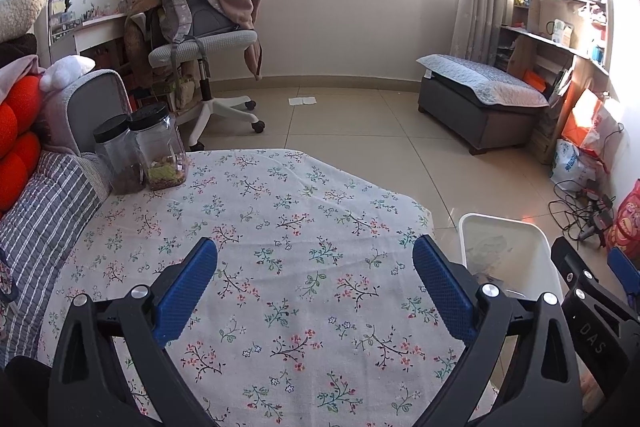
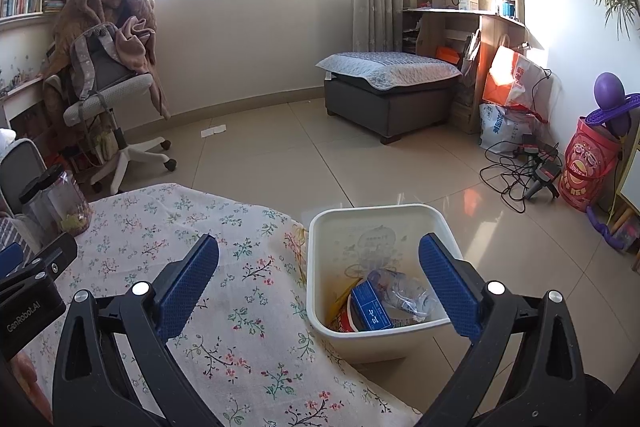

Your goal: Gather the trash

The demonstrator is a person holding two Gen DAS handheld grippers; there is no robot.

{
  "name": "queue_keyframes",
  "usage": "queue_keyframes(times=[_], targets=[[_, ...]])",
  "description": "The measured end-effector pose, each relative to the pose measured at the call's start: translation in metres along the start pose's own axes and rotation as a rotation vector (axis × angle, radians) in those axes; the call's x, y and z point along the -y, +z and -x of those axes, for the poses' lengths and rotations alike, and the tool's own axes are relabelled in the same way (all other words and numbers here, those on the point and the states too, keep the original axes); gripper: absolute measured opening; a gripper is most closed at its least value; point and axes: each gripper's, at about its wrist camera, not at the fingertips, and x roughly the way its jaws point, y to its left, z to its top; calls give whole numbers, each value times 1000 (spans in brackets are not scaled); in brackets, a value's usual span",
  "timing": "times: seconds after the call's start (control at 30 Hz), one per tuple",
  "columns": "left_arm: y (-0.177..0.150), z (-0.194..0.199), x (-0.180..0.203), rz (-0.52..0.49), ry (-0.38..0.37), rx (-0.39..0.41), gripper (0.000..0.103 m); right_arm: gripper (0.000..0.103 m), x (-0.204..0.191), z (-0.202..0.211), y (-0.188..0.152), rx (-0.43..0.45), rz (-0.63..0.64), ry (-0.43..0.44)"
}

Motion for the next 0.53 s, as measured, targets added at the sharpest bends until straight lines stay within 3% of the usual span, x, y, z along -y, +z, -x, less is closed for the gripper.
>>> queue_keyframes(times=[0.13,0.3,0.53], targets=[[0,3,4,-26,-14,23,84,96,0,0,0,1,2,2],[0,2,5,-25,-25,16,83,96,2,-2,-1,2,-1,-3],[1,6,11,-51,1,35,96,96,4,-4,-2,4,0,-5]])
